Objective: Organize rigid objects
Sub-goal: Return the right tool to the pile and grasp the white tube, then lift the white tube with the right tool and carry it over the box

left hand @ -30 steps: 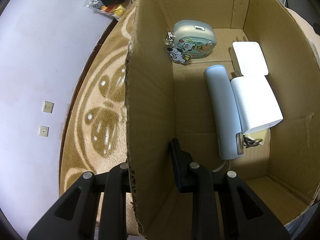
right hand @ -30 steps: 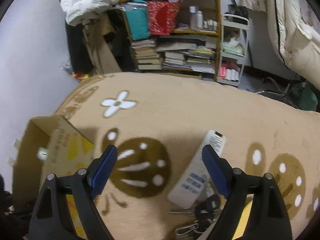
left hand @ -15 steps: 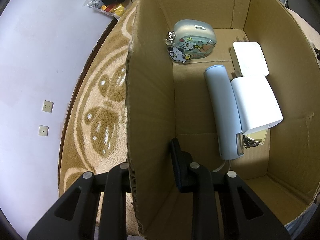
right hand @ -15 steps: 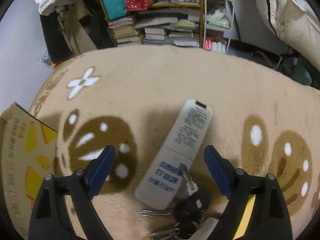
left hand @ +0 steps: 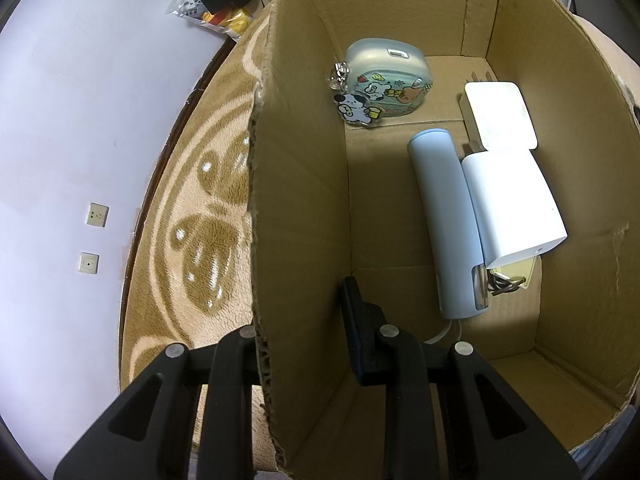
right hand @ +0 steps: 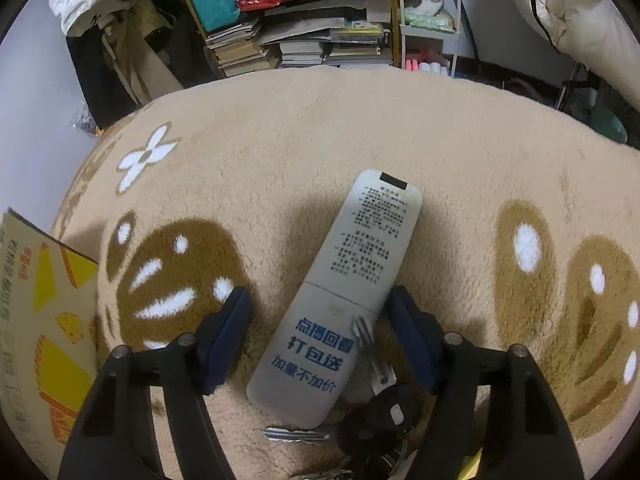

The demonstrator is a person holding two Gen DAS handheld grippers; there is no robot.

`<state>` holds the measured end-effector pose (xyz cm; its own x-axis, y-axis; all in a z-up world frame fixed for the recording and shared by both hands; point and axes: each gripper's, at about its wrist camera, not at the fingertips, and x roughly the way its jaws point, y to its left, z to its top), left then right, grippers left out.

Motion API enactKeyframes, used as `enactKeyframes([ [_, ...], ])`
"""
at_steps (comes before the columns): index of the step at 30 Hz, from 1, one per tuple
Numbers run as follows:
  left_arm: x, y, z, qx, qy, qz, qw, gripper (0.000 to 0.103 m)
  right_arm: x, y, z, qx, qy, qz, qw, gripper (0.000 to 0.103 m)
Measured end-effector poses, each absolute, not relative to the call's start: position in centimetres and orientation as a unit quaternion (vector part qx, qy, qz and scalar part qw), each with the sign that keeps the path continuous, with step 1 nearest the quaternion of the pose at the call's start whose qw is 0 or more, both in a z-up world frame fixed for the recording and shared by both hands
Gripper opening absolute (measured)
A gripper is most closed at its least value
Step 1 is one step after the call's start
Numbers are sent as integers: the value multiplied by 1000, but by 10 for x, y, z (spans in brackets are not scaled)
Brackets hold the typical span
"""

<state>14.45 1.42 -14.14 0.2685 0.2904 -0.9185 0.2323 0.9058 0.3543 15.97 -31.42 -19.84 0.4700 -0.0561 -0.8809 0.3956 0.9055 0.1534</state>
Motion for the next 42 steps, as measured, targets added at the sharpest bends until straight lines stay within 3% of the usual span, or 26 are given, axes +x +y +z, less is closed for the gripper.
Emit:
enactKeyframes([
  [2,144,14,-141,216,605,20,766,23,161,-308,-201,145,498,-139,844,69],
  [7,144,12,-142,218,605,19,766,23,158,-309,-195,149,487,-155,847,48],
  [10,143,11,-142,218,605,19,766,23,158,-308,-191,150,480,-153,851,45],
  [42,146,15,-145,215,606,17,766,24,144,-245,-80,186,356,-32,915,43],
])
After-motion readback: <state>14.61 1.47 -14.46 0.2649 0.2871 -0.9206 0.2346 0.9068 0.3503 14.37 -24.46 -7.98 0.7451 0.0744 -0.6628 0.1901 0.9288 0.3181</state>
